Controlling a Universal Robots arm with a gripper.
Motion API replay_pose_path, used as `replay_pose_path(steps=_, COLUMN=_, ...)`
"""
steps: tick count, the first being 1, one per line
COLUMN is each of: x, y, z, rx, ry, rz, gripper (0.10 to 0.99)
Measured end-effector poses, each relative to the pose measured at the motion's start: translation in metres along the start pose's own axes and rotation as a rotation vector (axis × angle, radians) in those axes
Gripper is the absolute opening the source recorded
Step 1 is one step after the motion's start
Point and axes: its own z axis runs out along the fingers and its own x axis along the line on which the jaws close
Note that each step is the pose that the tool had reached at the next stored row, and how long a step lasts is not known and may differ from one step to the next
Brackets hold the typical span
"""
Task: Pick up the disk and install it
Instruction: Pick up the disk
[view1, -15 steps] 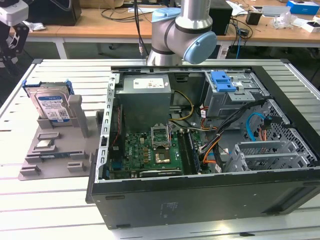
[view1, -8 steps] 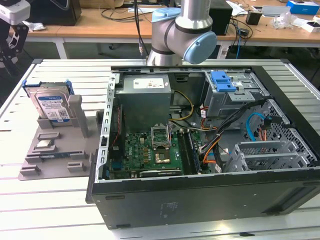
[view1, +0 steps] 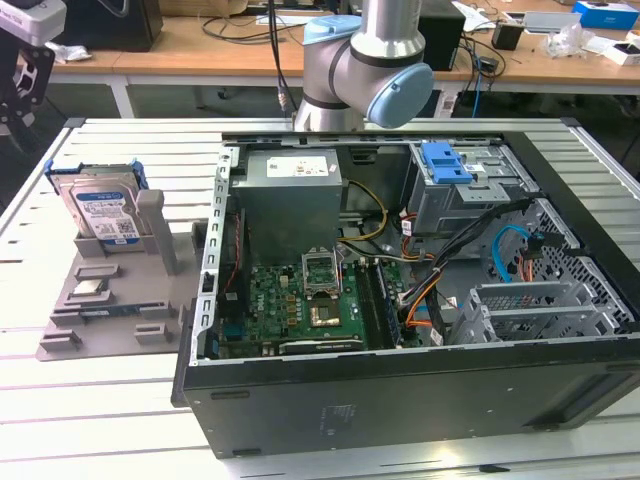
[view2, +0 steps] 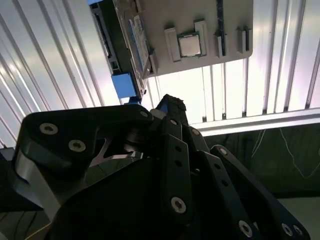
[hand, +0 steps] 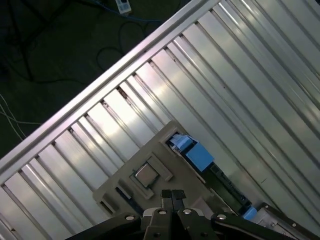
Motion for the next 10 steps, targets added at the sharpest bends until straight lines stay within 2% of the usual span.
replay_pose_path(steps=10, x=0.0000, y=0.0000, z=0.0000, rx=-0.004, ry=0.0060, rz=-0.149, gripper=0.106)
